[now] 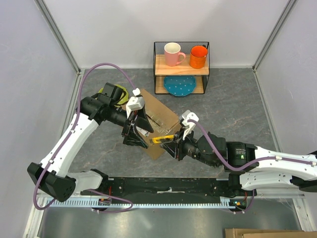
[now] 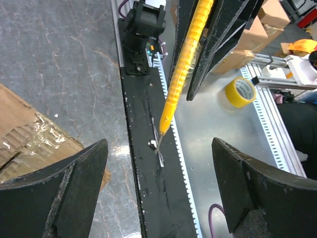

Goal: Unpack the express box
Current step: Adjust the knife.

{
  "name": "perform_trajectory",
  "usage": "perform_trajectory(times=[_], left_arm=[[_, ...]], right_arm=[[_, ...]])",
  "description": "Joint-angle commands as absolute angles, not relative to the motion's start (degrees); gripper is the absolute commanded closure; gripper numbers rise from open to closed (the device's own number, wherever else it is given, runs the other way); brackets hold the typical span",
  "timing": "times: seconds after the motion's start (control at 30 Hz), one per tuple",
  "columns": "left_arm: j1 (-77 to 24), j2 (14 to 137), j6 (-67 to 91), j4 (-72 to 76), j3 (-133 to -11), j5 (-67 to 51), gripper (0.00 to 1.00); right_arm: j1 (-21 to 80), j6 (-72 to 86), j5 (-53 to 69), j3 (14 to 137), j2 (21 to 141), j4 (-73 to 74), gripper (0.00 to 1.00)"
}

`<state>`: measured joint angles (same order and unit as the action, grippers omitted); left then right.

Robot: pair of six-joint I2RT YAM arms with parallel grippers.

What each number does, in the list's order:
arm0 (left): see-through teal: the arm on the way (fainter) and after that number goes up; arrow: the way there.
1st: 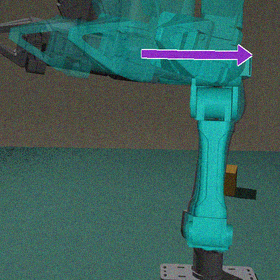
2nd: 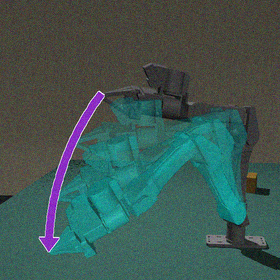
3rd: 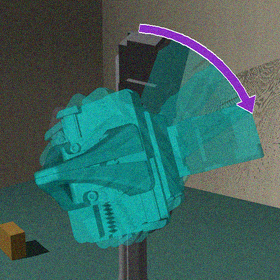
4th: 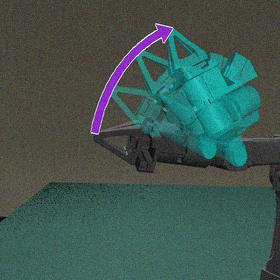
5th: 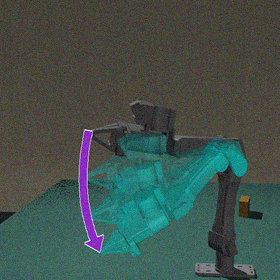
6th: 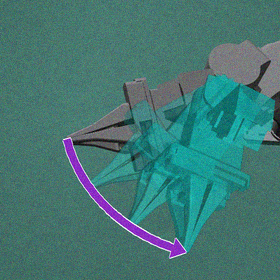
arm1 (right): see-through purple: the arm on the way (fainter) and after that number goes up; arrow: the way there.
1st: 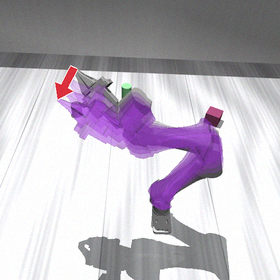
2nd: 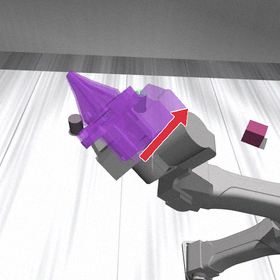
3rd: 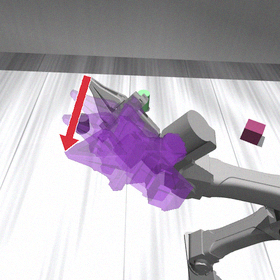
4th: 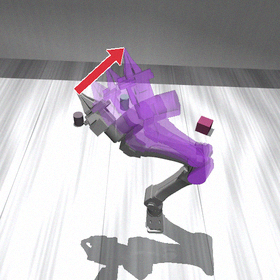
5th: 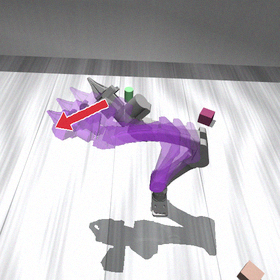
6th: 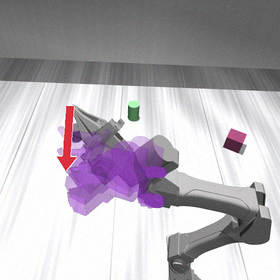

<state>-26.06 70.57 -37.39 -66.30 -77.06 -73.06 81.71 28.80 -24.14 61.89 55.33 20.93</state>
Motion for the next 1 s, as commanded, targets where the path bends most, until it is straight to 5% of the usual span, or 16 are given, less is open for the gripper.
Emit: perform_trajectory(times=[0.0, 0.23, 0.47, 0.6, 0.77, 0.87, 0.97], left_arm=[[-26.5, 71.8, -42.4, -70.9, -79.6, -76.8, 0.1], [-27.2, 73.3, -42.4, -71.0, -79.8, -75.2, 0.38], [-27.7, 74.1, -44.5, -73.2, -79.9, -75.0, 0.53], [-27.8, 74.4, -44.8, -73.6, -80.3, -75.1, 0.96], [-27.8, 74.4, -44.7, -73.8, -80.2, -75.4, 0.98], [-27.8, 74.4, -44.8, -73.9, -79.8, -75.8, 0.98], [-27.8, 74.6, -44.6, -74.0, -79.9, -75.9, 0.98]], right_arm=[[81.6, 28.3, -25.5, 59.9, 54.8, 14.4, 1.0], [81.6, 28.4, -26.0, 58.7, 55.6, 9.8, 1.0], [81.6, 27.8, -26.3, 57.6, 55.9, 5.8, 1.0], [81.6, 27.9, -26.1, 57.0, 56.8, 3.5, 1.0], [81.5, 27.9, -26.3, 55.9, 57.7, 0.4, 0.98], [81.6, 27.7, -26.1, 54.8, 57.7, -3.9, 0.8], [81.6, 27.5, -26.1, 54.2, 58.0, -6.4, 0.74]])
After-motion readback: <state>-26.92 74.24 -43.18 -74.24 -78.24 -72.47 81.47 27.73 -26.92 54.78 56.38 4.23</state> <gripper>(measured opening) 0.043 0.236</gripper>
